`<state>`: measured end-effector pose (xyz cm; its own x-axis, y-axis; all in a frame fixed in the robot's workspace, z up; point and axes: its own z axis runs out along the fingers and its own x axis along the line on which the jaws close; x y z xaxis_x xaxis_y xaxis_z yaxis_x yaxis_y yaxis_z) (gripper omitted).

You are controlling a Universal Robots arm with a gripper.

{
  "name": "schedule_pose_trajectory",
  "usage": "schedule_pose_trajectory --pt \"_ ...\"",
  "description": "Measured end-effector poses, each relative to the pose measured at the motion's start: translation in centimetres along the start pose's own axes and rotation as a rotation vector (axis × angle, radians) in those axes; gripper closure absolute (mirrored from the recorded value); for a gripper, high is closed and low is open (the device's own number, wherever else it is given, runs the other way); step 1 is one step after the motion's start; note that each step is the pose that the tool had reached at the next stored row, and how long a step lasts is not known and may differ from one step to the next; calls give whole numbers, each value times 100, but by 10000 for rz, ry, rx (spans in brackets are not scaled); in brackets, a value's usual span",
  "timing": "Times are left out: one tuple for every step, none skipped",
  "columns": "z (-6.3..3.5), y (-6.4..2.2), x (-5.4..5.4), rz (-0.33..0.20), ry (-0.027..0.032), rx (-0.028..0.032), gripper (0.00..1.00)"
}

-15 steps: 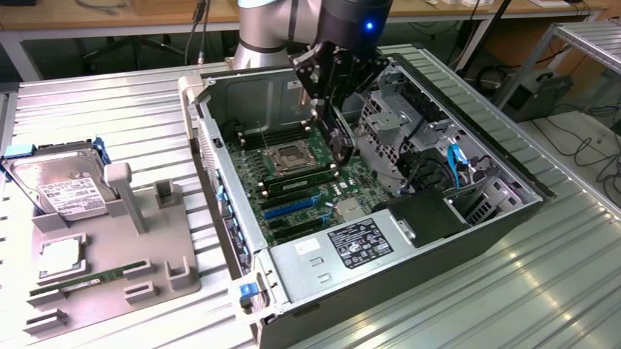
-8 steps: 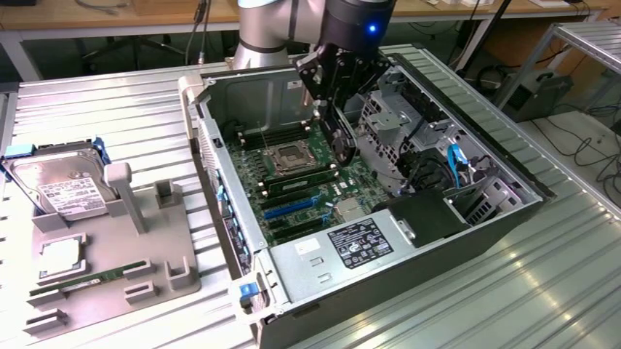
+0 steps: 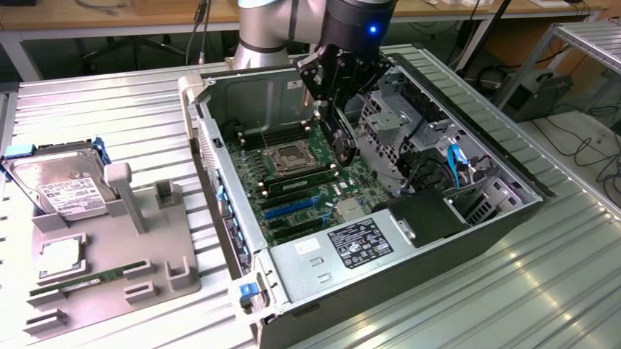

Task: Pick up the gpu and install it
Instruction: 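Pick up the gpu and move the gpu toward the slot, then insert the gpu into the slot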

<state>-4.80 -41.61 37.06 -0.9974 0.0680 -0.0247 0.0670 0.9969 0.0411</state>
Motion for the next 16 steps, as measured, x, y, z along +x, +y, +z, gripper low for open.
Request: schedule_pose_trajectory --pt "0 0 0 0 0 0 74" --pt "0 0 0 0 0 -1 74" --pt "0 0 0 0 0 0 74" --pt "0 0 0 0 0 -1 74" --pt "0 0 0 0 0 0 74" --pt "0 0 0 0 0 0 74" --pt "0 0 0 0 0 0 74" --pt "0 0 0 0 0 0 74" --pt "0 0 0 -19 1 -1 74" --pt "0 0 0 -51 2 -1 74" --pt "0 0 0 -77 3 -2 74" --pt "0 0 0 -114 4 -3 74" --pt "0 0 0 -148 5 -4 74" --pt "0 0 0 -172 7 -5 74" --pt "0 0 0 -231 9 -6 74" --pt "0 0 0 -291 12 -7 74"
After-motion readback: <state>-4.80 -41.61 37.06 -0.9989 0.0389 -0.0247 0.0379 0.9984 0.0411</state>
